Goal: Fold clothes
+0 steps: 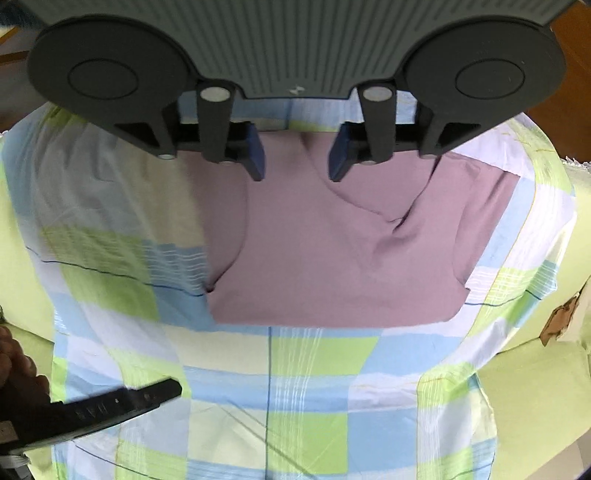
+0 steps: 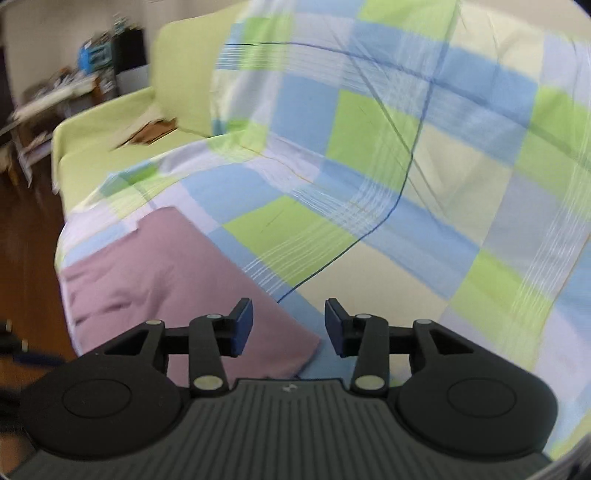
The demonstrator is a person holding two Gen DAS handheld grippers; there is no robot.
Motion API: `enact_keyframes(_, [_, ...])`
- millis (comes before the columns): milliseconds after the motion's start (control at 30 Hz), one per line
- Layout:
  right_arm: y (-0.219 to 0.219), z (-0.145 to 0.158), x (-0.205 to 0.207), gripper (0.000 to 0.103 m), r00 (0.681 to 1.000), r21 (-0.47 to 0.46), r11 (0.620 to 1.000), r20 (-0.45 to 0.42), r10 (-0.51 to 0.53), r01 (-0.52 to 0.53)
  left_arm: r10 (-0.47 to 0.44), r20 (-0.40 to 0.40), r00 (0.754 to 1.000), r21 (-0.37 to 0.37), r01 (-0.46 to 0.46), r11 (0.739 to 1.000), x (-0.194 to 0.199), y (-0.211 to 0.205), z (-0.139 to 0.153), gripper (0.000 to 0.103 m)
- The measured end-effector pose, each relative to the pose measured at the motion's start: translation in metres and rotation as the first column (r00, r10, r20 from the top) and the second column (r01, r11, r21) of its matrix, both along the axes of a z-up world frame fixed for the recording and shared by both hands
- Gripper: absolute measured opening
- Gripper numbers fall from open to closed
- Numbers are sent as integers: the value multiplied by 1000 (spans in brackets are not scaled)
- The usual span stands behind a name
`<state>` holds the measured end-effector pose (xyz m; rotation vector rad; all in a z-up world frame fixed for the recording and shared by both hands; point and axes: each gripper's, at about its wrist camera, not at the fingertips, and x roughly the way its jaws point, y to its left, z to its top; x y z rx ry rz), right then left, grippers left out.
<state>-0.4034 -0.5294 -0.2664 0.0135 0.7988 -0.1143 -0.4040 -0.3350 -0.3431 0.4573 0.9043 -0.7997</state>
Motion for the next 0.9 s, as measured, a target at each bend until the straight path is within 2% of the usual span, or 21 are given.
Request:
enact_keyframes(100, [9,-2,-10,39,981,-86,979,-84,176,-183,38,-23,999,35,-37,999,-20,-22,-11,47])
enact_keyframes(133, [13,-11,-11,40,946,-122,941,-123,301,-316,60,-31,998,51,-58,997,-28,-31,-16,47])
enact_keyframes(200, [15,-19,-12,41,886,-144,877,-148,440,-459,112,-31,993,93,-108,990,-42,-45,-27,47])
enact_keyframes(233, [17,-30,-12,41,817,-146,806,-166,552,-574,146,-33,989,118,-141,983,-49,-53,-33,47])
enact_keyframes(267, [19,-42,-13,41,729,-145,715,-186,659,-684,181,-36,983,139,-174,975,-58,-62,-39,47])
enact_keyframes(333, [26,-56,-20,41,567,-152,546,-200,799,-824,233,-38,972,170,-224,960,-70,-74,-47,47])
enact_keyframes(400, [30,-74,-31,41,353,-171,322,-202,914,-931,271,-31,962,199,-260,945,-77,-81,-51,47])
enact_keyframes(433, [32,-80,-33,41,293,-183,257,-206,934,-949,287,-28,958,209,-275,938,-79,-84,-53,47])
enact_keyframes(467, [34,-89,-36,41,210,-197,169,-208,955,-966,303,-25,953,217,-291,932,-81,-86,-55,47])
enact_keyframes(500, [36,-92,-38,41,174,-201,132,-205,963,-971,317,-22,948,223,-305,926,-83,-87,-56,48])
enact_keyframes(533, [40,-98,-39,40,113,-203,74,-190,975,-976,341,-15,940,236,-328,915,-84,-89,-58,48])
enact_keyframes(567, [44,-102,-39,39,68,-197,32,-177,982,-980,362,-10,932,245,-348,905,-84,-91,-60,48])
enact_keyframes(600, [45,-105,-40,38,49,-196,15,-169,984,-981,374,-9,928,247,-360,900,-84,-91,-60,48])
enact_keyframes(667, [52,-116,-42,38,-19,-200,-49,-152,988,-979,406,-4,914,253,-392,885,-83,-91,-61,48])
enact_keyframes(700, [55,-121,-43,37,-36,-208,-68,-156,987,-976,419,1,908,256,-405,878,-83,-91,-62,48])
enact_keyframes(733, [58,-127,-44,34,-51,-217,-86,-160,986,-972,430,7,903,258,-417,871,-82,-91,-63,48])
enact_keyframes(767, [60,-133,-45,23,-67,-226,-104,-165,984,-969,434,17,901,261,-423,868,-82,-91,-65,48])
enact_keyframes(833, [62,-142,-42,5,-74,-230,-114,-175,982,-966,404,54,913,274,-403,873,-84,-92,-67,48])
enact_keyframes(900, [61,-150,-35,3,-81,-229,-122,-178,981,-966,337,113,935,298,-356,886,-87,-95,-66,49])
